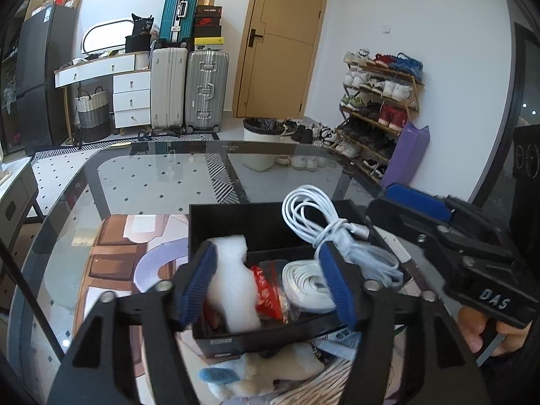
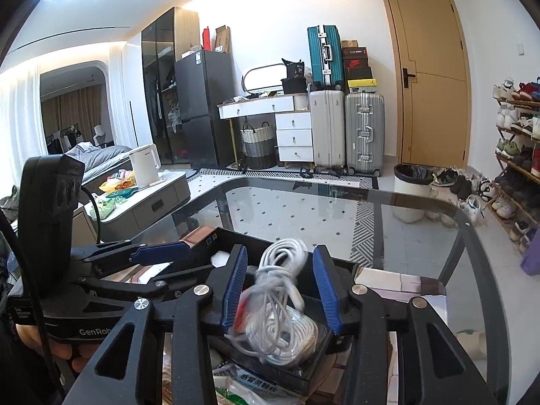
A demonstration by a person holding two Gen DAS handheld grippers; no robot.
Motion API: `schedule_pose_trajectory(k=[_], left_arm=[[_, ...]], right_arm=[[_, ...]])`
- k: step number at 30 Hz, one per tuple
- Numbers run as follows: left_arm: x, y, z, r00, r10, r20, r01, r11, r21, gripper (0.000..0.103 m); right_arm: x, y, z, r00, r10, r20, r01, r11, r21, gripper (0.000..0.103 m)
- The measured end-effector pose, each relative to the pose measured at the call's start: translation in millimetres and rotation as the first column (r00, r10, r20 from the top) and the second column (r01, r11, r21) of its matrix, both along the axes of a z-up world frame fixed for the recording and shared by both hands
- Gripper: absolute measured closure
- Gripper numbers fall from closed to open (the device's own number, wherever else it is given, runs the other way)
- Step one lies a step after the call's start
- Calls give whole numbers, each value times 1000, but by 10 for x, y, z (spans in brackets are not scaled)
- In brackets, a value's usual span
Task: Organize soft objects
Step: 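Carry the foam and cables over the black box and open both grippers inside, then withdraw both grippers from the box toward the remaining items on the table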
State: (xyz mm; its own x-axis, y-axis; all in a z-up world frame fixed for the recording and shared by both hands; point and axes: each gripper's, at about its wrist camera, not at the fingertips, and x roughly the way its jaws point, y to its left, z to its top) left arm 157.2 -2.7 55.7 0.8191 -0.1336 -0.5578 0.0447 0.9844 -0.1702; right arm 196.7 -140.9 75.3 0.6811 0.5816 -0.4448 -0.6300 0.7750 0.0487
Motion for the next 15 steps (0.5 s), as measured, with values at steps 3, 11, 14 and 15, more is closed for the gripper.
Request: schedule_pose_trajectory(k=[3,11,14,15], left_arm=[[-42,22,3,1000,26,-12,-26,999,20,2],[-265,60,21,998,57,14,-57,996,73,0],[-359,83,23,997,68,27,-70,992,101,0],[-384,89,22,997,71,27,-74,992,107,0]], right_arm=[[-43,-69,9,1000,-9,2,10,1000,-6,39],[-185,-297,-50,998,-44,-53,45,999,13,1],[-269,-316,-123,996,-37,-84,37,999,5,1],[-295,-316,-144,995,-38,-91,38,999,1,1]])
